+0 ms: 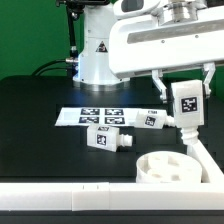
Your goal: Assemble stool
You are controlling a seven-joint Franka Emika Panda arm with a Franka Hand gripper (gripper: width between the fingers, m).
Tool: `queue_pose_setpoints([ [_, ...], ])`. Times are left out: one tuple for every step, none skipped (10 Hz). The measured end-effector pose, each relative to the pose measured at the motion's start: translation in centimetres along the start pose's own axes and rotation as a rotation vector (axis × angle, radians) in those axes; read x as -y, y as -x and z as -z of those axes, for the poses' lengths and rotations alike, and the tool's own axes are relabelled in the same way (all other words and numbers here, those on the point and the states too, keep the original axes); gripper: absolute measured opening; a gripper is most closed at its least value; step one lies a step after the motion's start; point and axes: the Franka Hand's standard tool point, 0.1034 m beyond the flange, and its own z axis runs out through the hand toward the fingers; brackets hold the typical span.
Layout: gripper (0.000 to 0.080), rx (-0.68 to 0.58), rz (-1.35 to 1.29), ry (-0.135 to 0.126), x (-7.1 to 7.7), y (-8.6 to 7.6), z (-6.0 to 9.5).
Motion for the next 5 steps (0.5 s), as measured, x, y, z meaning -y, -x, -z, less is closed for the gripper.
queue_pose_setpoints([
  [0.0337,0.074,0.112,0.018,-1.2,-0.5,-0.5],
  [0.0337,0.091,0.241,0.025,-2.0,-1.7,-1.1],
  [0.0337,0.105,0.347,0.032,-2.7,-1.4,-2.0],
  [0.0337,0.12,0.369,0.034,-3.3,-0.7,-2.5],
  [0.0337,0.118,0.365,0.033,-3.2,-0.8,-2.4],
])
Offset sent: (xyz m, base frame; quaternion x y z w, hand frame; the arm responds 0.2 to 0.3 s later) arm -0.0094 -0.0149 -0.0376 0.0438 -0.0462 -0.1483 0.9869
